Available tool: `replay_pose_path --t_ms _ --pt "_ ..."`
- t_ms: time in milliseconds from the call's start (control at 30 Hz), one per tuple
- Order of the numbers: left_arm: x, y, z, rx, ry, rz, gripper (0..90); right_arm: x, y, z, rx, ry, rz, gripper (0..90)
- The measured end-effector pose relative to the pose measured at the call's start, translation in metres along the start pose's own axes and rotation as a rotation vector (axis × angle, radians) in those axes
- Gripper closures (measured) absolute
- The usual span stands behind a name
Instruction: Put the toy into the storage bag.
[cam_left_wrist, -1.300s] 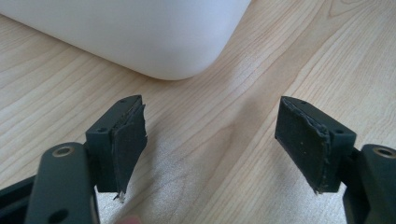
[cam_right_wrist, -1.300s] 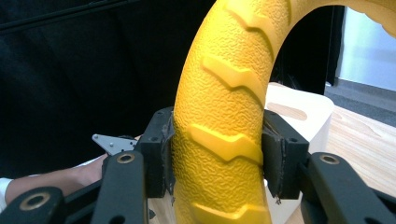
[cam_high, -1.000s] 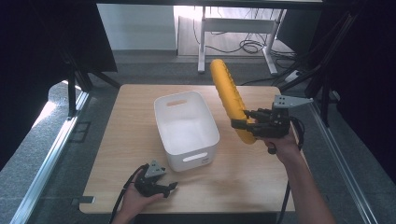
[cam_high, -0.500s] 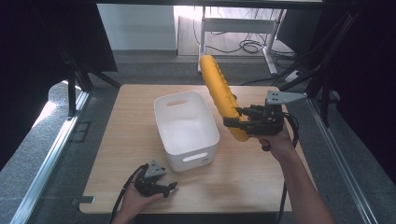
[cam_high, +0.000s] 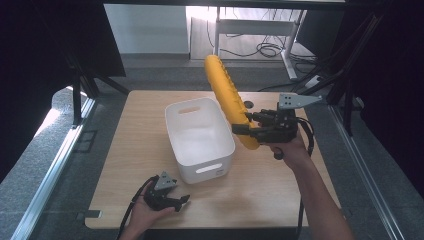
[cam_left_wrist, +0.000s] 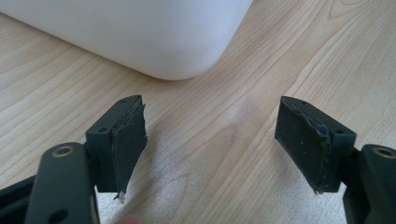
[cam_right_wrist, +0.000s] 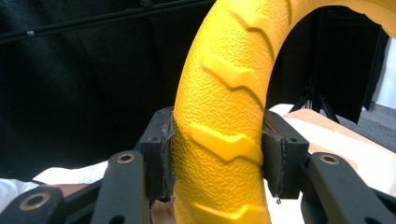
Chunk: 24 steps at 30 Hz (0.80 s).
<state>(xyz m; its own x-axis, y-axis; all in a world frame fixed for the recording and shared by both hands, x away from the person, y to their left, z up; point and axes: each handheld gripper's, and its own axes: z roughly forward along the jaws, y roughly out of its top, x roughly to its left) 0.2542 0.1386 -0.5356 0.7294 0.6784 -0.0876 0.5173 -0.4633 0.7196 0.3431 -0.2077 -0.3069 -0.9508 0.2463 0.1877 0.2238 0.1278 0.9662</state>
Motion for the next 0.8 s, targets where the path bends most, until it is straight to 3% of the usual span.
replay_pose_path --t_ms 800 --pt "0.001 -0.001 0.0 0.005 0.003 0.002 24.7 0.003 0.005 0.021 0.023 0.015 -0.023 51.1"
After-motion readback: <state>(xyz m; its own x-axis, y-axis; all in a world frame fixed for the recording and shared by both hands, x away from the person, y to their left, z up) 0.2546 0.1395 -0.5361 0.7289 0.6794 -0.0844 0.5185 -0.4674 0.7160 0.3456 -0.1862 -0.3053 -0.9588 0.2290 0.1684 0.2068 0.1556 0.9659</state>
